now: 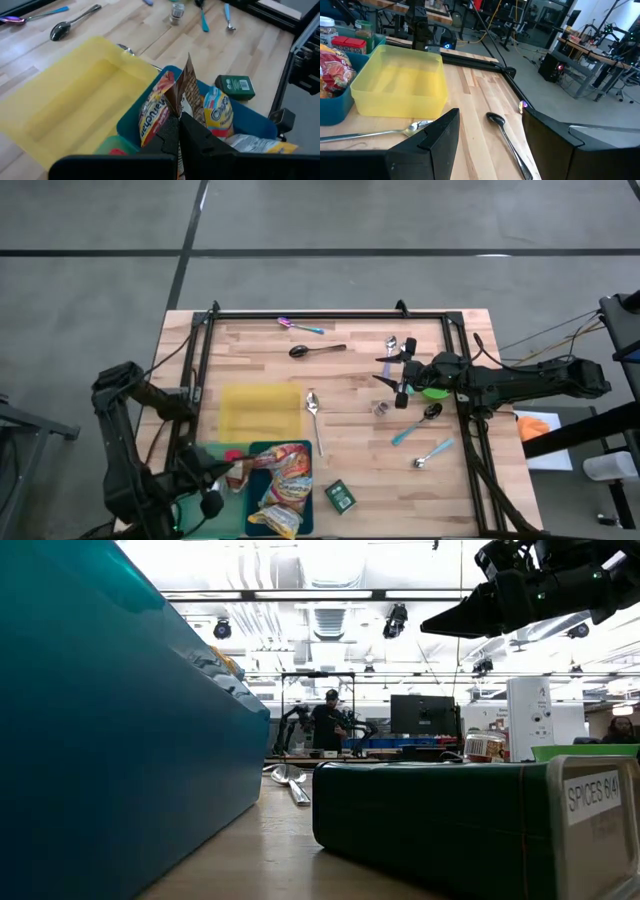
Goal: Pick & Place Food Item
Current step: Put the orange spice pack into the green bin
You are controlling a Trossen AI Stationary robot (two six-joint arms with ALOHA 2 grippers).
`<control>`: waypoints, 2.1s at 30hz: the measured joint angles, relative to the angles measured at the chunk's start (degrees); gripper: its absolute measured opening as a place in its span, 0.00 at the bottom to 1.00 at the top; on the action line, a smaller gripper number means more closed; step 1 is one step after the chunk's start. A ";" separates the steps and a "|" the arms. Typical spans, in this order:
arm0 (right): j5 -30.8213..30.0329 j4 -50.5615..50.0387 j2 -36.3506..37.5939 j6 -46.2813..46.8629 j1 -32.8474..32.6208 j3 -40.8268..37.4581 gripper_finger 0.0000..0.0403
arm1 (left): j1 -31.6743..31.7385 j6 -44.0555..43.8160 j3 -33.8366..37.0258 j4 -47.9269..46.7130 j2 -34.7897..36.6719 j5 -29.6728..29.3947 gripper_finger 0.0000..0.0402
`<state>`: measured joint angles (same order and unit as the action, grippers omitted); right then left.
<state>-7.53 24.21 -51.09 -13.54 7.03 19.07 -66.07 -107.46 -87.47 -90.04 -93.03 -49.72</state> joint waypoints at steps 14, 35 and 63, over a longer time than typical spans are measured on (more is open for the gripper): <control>0.00 0.00 0.00 0.00 -0.02 0.01 0.53 | -9.96 -14.12 17.21 6.05 -0.09 -3.86 0.00; 0.02 0.00 0.00 0.00 0.00 0.00 0.53 | -10.08 -14.15 29.36 22.30 -0.09 -1.67 0.00; 0.02 0.02 0.00 0.00 -0.02 0.02 0.53 | -9.10 -11.04 29.65 25.97 -2.19 -2.45 0.32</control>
<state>-7.51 24.23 -51.09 -13.54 7.01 19.09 -75.18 -118.50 -57.82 -64.07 -95.22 -52.17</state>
